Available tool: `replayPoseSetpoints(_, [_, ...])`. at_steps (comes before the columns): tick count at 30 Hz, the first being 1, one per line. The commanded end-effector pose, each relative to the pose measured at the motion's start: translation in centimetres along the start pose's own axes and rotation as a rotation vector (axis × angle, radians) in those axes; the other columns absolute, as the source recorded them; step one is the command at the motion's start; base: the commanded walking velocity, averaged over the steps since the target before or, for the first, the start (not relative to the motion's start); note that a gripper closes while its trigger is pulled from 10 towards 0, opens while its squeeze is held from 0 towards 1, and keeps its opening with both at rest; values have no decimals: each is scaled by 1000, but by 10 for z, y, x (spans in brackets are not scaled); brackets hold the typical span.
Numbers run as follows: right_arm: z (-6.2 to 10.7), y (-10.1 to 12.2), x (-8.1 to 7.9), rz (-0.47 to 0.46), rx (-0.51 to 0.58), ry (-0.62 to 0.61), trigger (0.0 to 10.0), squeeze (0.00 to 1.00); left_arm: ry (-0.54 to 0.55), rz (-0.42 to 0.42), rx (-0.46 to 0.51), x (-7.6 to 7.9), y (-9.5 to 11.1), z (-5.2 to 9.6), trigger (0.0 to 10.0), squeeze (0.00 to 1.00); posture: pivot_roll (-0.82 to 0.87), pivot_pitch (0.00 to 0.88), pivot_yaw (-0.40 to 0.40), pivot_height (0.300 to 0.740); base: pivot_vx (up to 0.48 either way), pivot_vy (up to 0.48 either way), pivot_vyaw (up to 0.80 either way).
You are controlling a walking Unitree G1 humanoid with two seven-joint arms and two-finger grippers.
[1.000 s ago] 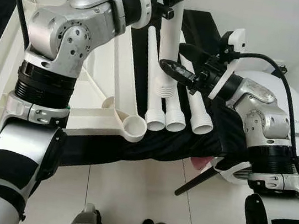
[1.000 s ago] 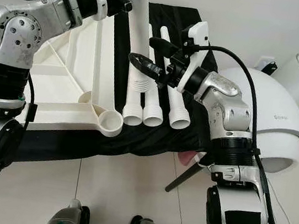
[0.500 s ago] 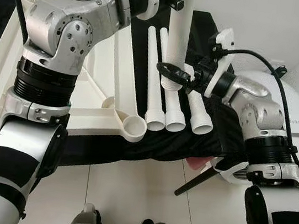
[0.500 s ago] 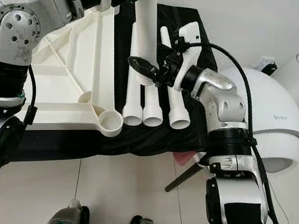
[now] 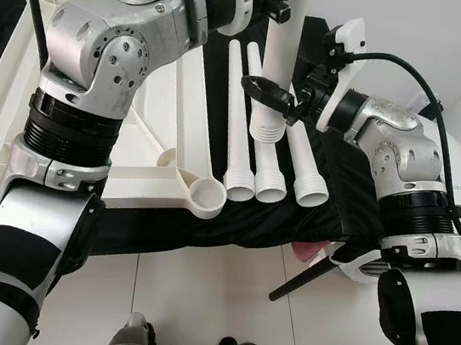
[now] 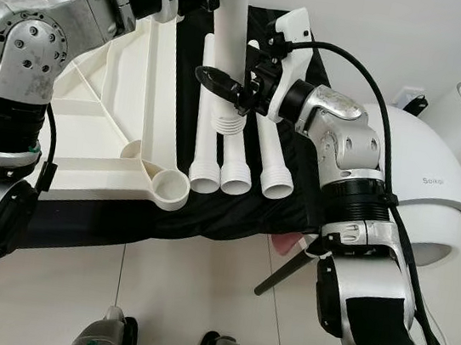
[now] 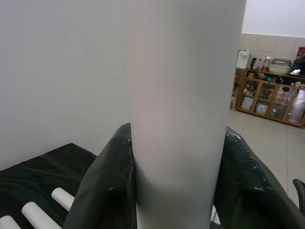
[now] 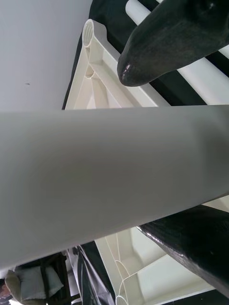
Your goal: Building children table
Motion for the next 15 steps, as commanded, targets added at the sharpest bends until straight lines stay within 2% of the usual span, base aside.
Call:
replayPoseSetpoints(1, [-1,7,0,17,18,13,9647,0,-221,-20,11,22,5,0,10000,0,51,134,-63,740,0,0,0])
replayPoseSetpoints(2, [-2,7,-1,19,17,16,5725,0,-223,-18,12,22,4,-1,10000,0,50,135,-63,740,0,0,0])
replayPoseSetpoints(3, [-2,7,-1,19,17,16,5725,0,-223,-18,12,22,4,-1,10000,0,50,135,-63,740,0,0,0])
replayPoseSetpoints(4, [-2,7,-1,22,16,16,4549,0,-225,-18,12,23,4,-1,10000,0,50,136,-63,740,0,0,0])
replayPoseSetpoints(5, [-2,7,-1,23,17,16,3961,0,-226,-19,12,23,4,-1,10000,0,47,135,-62,740,0,0,0])
replayPoseSetpoints(6, [-2,7,-1,23,17,16,3961,0,-226,-19,12,23,4,-1,10000,0,47,135,-62,740,0,0,0])
replayPoseSetpoints(7, [-3,7,0,25,19,17,1490,0,-228,-20,12,23,4,-1,10000,0,47,134,-62,740,0,0,0])
replayPoseSetpoints(9, [-3,8,0,26,19,18,1490,0,-229,-21,12,23,4,-2,10000,0,46,134,-62,740,0,0,0])
replayPoseSetpoints(10, [-4,9,0,26,22,19,0,0,-228,-20,12,23,4,-2,10000,0,46,134,-62,740,0,0,0])
replayPoseSetpoints(15, [-5,12,0,34,28,21,78,0,-233,-28,11,24,4,-2,10000,0,46,132,-62,740,0,0,0])
Point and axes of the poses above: a point about 5 cm out from each wrist's last joint towards the gripper, its own z axis pointing back from the gripper into the wrist, its own y axis along the axis of the wrist's last joint, x = y × z, the point moved 2 cm from there along -z, pointing out of the wrist towards the gripper
